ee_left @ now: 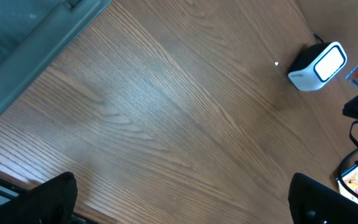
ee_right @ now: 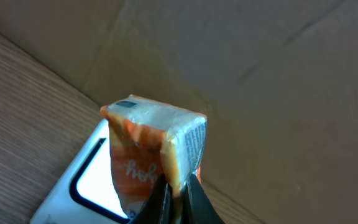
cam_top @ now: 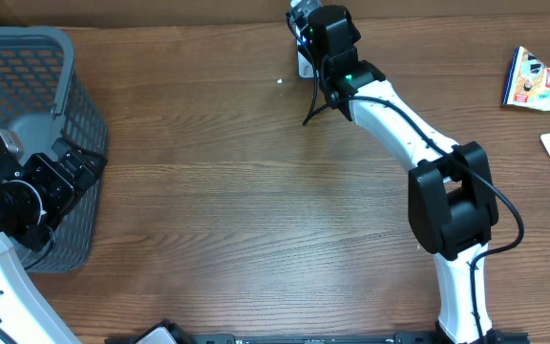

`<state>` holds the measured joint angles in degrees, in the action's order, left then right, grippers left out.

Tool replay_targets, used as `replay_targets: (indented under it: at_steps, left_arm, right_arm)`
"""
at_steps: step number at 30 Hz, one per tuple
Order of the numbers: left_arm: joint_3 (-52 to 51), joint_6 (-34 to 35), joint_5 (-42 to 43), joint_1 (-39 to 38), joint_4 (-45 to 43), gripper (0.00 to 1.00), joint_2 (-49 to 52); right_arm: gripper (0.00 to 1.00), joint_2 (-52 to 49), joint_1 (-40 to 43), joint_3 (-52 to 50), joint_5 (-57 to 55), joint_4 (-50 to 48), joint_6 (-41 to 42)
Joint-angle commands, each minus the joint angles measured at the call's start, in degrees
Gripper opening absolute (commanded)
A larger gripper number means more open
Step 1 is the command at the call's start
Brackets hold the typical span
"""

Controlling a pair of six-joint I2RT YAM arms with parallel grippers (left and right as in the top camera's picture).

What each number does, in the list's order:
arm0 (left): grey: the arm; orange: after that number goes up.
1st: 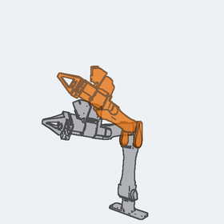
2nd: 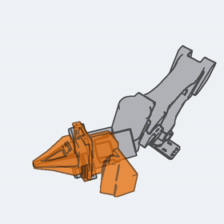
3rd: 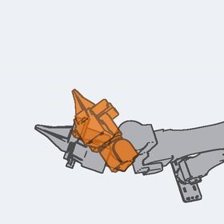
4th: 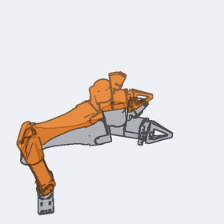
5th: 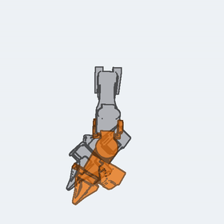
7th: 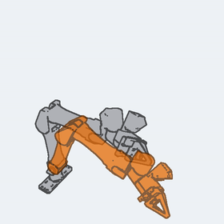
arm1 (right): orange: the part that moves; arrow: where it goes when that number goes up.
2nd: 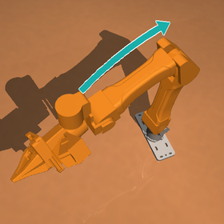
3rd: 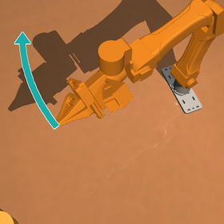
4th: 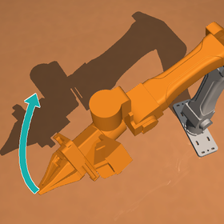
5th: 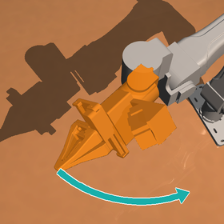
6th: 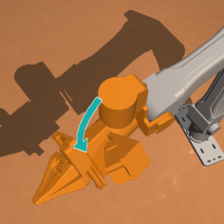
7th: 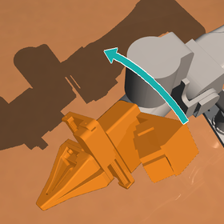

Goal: Scan the item barcode
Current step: 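Lift the tissue pack and hold it in front of the scanner, then carry the tissue pack right and release it on the item pile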

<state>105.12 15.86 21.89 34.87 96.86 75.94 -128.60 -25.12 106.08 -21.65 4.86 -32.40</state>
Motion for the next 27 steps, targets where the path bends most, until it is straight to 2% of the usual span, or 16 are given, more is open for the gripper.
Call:
replay_targets:
  at_steps: [1, 6, 13, 20, 27]
  left_arm:
    - [-0.2, -1.29, 0.15, -0.39, -0.07, 1.0, -0.07]
    - [-0.2, -1.29, 0.15, -0.39, -0.07, 1.0, -0.07]
    - [-0.2, -1.29, 0.15, -0.39, -0.07, 1.0, -0.07]
    - [-0.2, -1.29, 0.15, -0.39, -0.07, 1.0, -0.07]
    - [-0.2, -1.29, 0.15, -0.39, -0.07, 0.99, -0.07]
  right_arm:
    - [0.04, -1.42, 0.11, 1.18, 2.49, -2.43, -2.1]
    - [0.04, -3.28, 0.11, 1.18, 2.36, -3.8, -9.09]
    - [0.04, -3.61, 0.15, 1.18, -0.13, -5.6, -9.44]
    - [0.04, -3.52, 3.96, 1.27, -21.62, -10.8, -9.01]
    - [0.04, -3.52, 14.91, 1.27, -41.55, -8.11, 2.8]
